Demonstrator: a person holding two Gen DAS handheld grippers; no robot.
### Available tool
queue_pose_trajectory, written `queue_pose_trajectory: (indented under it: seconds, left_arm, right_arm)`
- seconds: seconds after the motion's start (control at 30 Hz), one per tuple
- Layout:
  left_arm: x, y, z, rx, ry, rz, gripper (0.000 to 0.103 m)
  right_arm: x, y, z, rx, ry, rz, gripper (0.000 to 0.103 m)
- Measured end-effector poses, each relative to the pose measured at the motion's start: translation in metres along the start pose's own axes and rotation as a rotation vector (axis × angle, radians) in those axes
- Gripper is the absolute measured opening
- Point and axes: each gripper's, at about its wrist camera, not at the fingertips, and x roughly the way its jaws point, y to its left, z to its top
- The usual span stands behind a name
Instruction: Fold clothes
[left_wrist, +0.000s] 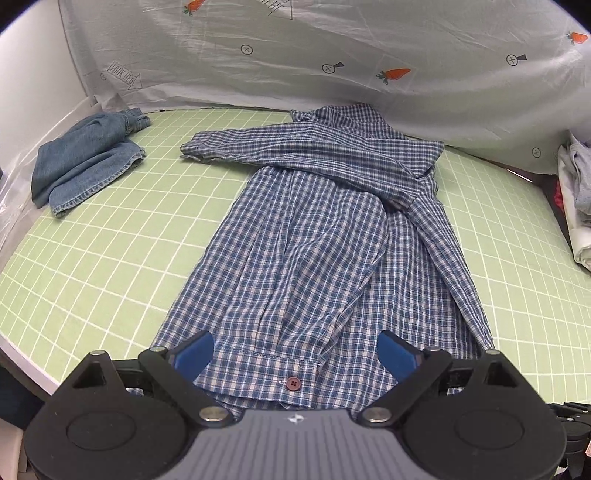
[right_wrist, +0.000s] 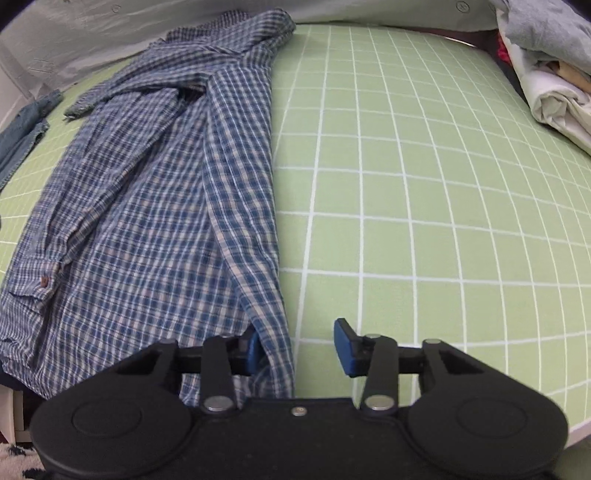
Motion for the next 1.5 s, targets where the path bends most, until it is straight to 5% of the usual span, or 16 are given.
queue_pose_trajectory:
  seconds: [0.1,0.37,0.63,0.8,0.97,1.07,1.3,1.5]
  left_arm:
    - [0.001,0.022,0.003,0.019,0.010,-0.020,0.095]
    - [0.001,0.085,0.010,0.027,0.015,-0.081,0.095]
    - [0.005,0.142,0.013,0.053,0.024,-0.108,0.095]
    - [0.007,0.173,0.007,0.069,0.040,-0.088,0.095]
    - [0.007,0.201,0.001,0.063,0.056,-0.063,0.095]
    - [0.007,0.211,0.000,0.043,0.059,-0.059,0.095]
    - [0.009,0.216,0.003,-0.003,0.058,-0.077,0.095]
    - [0.011,0.204,0.007,-0.017,0.056,-0.078,0.095]
  right_arm:
    - [-0.008,0.009,-0.009,0.060,-0.033,-0.028,0.004]
    - [-0.049,0.064,-0.019,0.048,-0.196,-0.152,0.003]
    - [-0.059,0.143,-0.020,0.028,-0.275,-0.053,0.002]
    - [-0.037,0.183,-0.020,0.062,-0.252,0.061,0.002]
    - [-0.001,0.205,-0.030,0.119,-0.160,0.117,0.009]
    - [0.005,0.210,-0.035,0.128,-0.125,0.125,0.022]
    - [-0.026,0.187,-0.030,0.181,-0.224,0.045,0.059]
    - [-0.003,0.177,-0.037,0.129,-0.119,-0.041,0.054]
